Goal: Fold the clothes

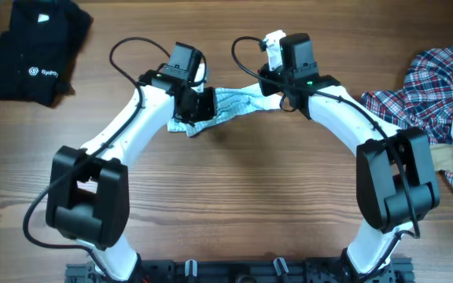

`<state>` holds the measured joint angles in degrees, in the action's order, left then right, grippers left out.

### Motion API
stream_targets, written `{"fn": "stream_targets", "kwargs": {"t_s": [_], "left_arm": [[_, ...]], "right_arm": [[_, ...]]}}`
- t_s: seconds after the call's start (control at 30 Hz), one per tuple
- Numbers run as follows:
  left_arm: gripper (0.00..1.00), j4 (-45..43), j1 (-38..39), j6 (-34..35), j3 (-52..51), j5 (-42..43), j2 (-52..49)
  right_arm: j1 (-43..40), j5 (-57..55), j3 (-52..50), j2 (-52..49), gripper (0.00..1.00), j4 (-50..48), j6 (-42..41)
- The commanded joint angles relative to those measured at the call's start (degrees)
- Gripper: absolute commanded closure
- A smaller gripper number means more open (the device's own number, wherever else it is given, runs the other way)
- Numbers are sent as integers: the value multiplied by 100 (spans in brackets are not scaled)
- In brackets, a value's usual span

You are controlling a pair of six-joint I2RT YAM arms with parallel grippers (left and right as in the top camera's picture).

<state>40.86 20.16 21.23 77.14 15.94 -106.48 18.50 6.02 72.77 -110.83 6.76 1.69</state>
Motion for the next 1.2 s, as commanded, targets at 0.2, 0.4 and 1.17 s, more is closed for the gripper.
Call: {"fn": "stream_targets", "kwargs": {"t_s": [0.2,0.4,1.17], "left_arm": [[86,-164,-431,20,17,-297,-669],[87,35,-490,20,15,-350,-831],[87,791,-1032,-455,15,-833,-828]], "right_arm": [[17,168,13,37,96,-11,-83],[15,166,13,37,96,-37,-81],[599,2197,26,37,96,881,-166]]}}
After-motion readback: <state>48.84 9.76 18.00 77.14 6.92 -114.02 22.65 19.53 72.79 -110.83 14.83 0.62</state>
